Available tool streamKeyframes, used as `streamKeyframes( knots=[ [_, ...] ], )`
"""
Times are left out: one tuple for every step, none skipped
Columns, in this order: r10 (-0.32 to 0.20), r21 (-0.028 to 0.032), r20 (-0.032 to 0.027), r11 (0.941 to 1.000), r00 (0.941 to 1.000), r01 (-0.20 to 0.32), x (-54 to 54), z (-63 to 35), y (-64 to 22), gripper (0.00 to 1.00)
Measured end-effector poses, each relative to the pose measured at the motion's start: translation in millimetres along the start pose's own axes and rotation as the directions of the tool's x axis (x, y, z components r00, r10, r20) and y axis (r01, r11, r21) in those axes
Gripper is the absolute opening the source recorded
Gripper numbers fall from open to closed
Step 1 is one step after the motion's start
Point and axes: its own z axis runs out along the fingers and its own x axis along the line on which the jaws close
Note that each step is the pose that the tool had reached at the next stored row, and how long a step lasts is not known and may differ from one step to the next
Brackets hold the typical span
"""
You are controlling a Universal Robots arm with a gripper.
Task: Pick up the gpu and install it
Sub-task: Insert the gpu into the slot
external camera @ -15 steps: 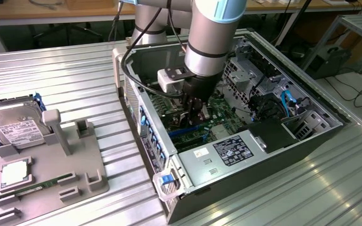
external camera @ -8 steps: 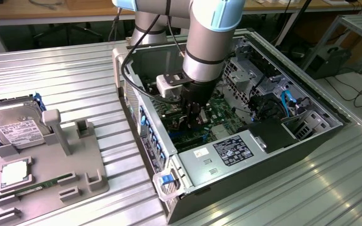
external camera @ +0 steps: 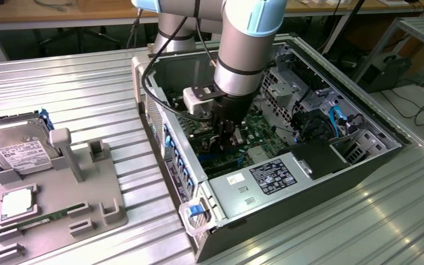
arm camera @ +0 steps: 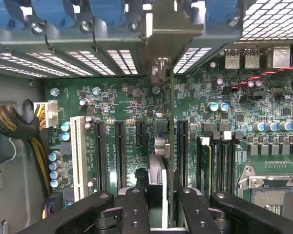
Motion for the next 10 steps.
streamKeyframes(
  knots=[
    [0.0,0.0003,-0.0006,1.0,1.0,0.0,0.0,-1.0,0.0,0.28],
    [0.0,0.0006,-0.0009,1.0,1.0,0.0,0.0,-1.7,0.0,0.28],
    [0.0,0.0009,-0.0008,1.0,1.0,0.0,0.0,-1.6,0.0,0.28],
    [0.0,0.0009,-0.0008,1.0,1.0,0.0,0.0,-1.7,0.0,0.28],
    [0.0,0.0009,-0.0008,1.0,1.0,0.0,0.0,-1.7,0.0,0.28],
    [0.0,0.0009,-0.0008,1.0,1.0,0.0,0.0,-1.7,0.0,0.28],
    [0.0,0.0009,-0.0009,1.0,1.0,0.0,0.0,-1.7,0.0,0.28],
    [0.0,0.0009,-0.0009,1.0,1.0,0.0,0.0,-1.7,0.0,0.28],
    [0.0,0.0009,-0.0009,1.0,1.0,0.0,0.0,-1.7,0.0,0.28],
    [0.0,0.0008,-0.001,1.0,1.0,0.0,0.0,-1.7,0.0,0.28]
  ],
)
